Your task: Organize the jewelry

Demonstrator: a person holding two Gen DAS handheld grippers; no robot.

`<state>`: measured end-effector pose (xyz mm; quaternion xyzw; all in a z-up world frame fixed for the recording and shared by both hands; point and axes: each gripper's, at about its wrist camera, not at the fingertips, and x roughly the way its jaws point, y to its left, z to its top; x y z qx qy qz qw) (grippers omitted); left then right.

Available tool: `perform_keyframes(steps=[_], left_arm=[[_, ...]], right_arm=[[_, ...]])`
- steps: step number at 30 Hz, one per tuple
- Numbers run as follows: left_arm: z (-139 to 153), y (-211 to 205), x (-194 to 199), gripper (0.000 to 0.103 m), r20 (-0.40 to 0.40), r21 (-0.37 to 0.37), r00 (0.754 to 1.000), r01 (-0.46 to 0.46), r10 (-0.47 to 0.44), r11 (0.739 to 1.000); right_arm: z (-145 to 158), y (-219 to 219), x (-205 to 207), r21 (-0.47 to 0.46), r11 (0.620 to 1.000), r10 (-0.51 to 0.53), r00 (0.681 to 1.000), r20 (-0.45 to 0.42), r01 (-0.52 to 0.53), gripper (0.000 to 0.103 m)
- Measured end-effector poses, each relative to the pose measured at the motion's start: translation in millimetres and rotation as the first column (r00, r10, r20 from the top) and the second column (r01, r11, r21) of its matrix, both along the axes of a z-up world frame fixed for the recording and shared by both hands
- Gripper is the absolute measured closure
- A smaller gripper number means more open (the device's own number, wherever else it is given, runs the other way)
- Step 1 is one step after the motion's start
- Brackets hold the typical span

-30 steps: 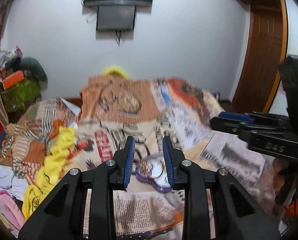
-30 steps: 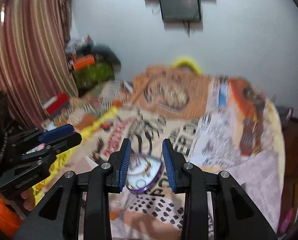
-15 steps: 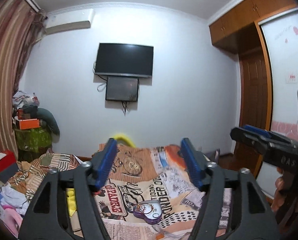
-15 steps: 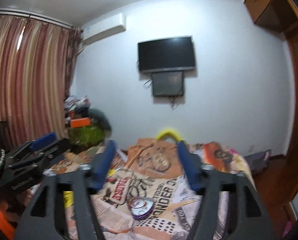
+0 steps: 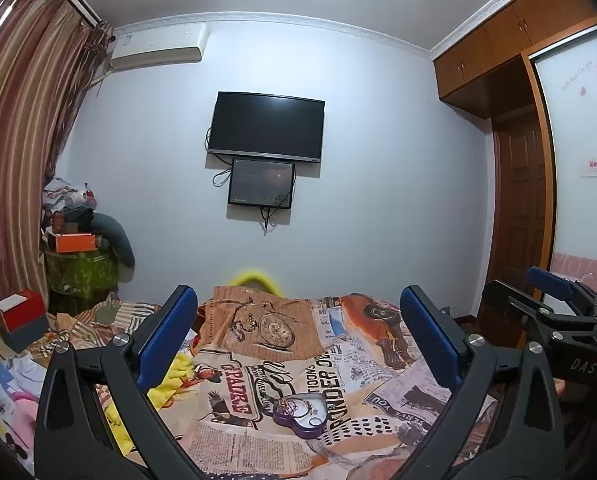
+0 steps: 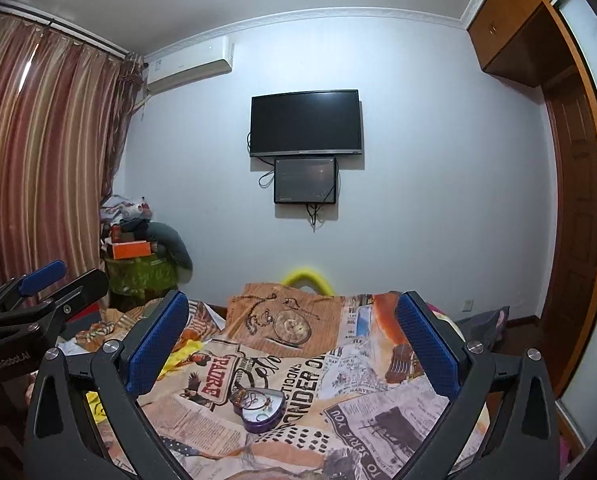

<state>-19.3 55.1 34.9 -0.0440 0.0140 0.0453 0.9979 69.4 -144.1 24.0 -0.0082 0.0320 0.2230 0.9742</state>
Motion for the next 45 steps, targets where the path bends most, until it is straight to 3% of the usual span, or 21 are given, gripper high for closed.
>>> perform_keyframes(steps=[45], left_arm=[[-10.2,-12.5,12.5,0.001,-0.053,0.028,0.998,0.044,-0.043,0.999]], right_arm=[[-4.6,-18.4,-3.9,0.031,1.000,-0.004,0.998,-0.066,0.006,0.000]])
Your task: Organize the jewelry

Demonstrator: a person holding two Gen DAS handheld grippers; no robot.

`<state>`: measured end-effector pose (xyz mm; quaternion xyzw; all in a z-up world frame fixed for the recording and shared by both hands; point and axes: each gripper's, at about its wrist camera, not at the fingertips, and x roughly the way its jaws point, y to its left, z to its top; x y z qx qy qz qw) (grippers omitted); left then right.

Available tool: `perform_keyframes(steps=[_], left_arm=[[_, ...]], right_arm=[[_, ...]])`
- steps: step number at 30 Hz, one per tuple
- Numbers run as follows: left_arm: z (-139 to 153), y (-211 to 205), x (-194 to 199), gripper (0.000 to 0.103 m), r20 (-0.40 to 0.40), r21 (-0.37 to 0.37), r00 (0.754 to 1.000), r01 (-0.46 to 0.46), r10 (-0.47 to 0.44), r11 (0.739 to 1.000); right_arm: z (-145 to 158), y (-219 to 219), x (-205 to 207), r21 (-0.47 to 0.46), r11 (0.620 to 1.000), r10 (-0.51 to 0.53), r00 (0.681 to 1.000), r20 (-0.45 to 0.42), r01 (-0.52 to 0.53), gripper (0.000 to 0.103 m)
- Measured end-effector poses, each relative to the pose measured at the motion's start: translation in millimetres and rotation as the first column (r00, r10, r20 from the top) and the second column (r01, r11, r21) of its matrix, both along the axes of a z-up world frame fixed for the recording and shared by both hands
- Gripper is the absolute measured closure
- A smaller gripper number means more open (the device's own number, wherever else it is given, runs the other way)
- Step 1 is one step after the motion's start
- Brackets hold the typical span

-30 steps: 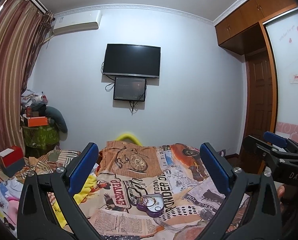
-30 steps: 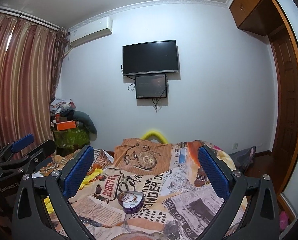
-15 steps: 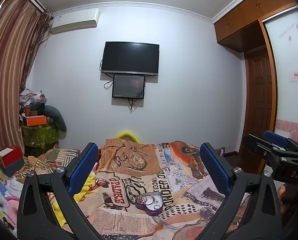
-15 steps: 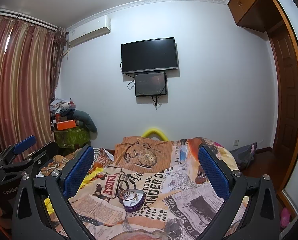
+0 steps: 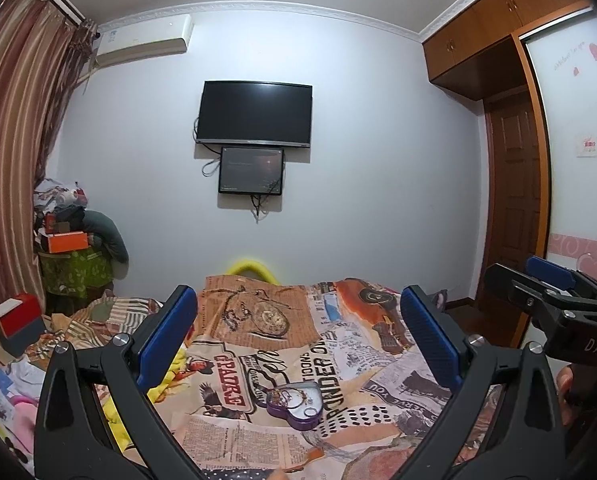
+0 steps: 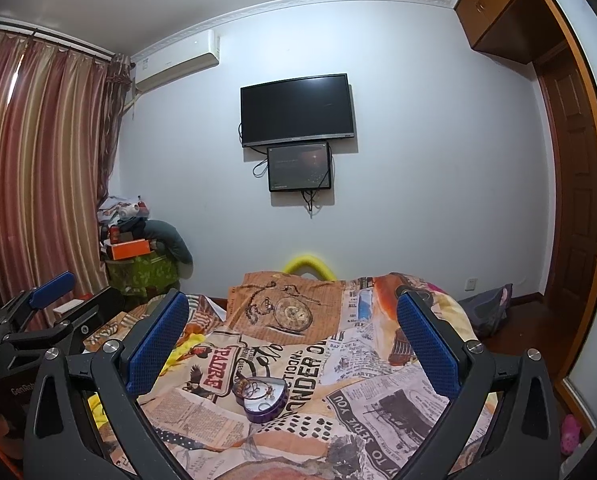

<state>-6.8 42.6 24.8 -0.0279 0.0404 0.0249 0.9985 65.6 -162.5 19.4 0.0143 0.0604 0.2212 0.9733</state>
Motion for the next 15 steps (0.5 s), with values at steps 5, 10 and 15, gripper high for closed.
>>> perform_keyframes(steps=[5,10,15], left_arm=[[-0.1,1.2,0.0,0.001,-0.007,-0.010,1.000,0.015,-0.015,1.000],[-1.1,0.7,1.1,0.001,-0.013,-0.005,1.000,0.019,-0.019,1.000],[-1.4,3.6,2.2,0.001,-0.014,-0.016,1.000,0.018,-0.018,1.000]], right_arm=[[-0.3,-0.5,1.3,0.002,1.000,0.000,1.000,-0.005,0.000,0.000],[-1.2,-0.8,2.6,0.004,1.000,0.002,1.000,-0.008,-0.002,0.000],[-2.2,0.0,3.6,0.000,1.000,-0.001,1.000,-0.011,0.001,0.000]])
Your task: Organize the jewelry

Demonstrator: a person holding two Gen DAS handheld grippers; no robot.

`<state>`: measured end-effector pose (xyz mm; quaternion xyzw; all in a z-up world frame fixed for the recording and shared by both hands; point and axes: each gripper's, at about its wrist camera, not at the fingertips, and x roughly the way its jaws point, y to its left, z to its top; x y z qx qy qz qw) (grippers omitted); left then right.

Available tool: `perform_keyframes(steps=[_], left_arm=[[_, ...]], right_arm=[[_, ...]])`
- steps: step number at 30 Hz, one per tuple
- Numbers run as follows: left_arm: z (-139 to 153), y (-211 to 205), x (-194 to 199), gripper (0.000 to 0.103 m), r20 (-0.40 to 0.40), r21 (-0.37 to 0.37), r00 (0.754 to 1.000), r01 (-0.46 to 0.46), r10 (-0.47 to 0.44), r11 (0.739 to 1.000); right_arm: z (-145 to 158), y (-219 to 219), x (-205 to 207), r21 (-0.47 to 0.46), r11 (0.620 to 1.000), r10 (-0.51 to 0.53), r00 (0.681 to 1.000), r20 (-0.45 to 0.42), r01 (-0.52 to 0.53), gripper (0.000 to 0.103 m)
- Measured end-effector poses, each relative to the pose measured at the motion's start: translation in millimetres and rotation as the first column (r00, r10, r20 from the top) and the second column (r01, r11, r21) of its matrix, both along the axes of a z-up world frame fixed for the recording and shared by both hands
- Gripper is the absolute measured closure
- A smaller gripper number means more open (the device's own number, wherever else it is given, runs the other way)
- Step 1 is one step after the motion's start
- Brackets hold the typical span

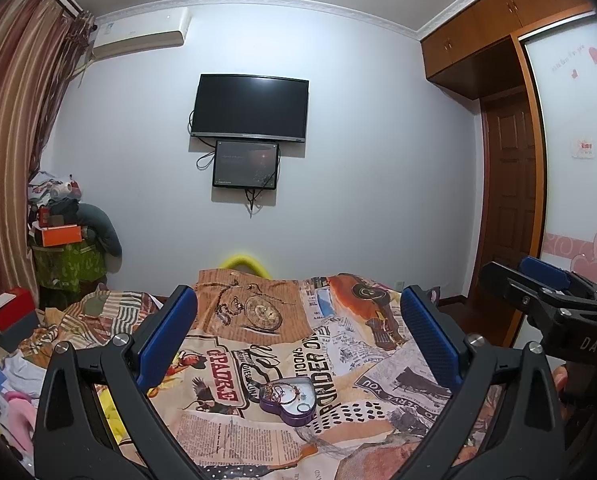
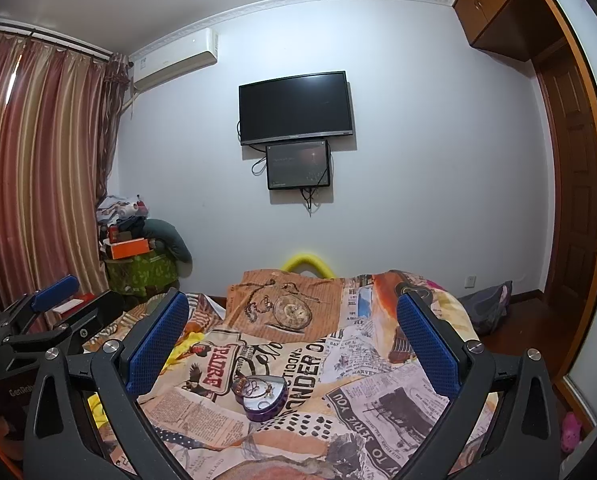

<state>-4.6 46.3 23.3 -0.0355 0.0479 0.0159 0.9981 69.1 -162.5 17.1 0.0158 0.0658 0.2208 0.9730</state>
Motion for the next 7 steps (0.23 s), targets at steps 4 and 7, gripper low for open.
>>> perform_keyframes(steps=[4,7], left_arm=[[-0.8,2.3,1.1,0.001,-0.002,-0.010,1.000,-0.001,0.001,1.000],[-1.6,4.8,3.0,0.001,-0.007,-0.012,1.000,-0.003,0.003,1.000]], right_arm=[[-1.1,0.1,2.2,-0.003,1.000,-0.001,1.000,-0.006,0.001,0.000],[-3.0,0.1,3.1,-0.003,1.000,0.000,1.000,-0.011,0.000,0.000]])
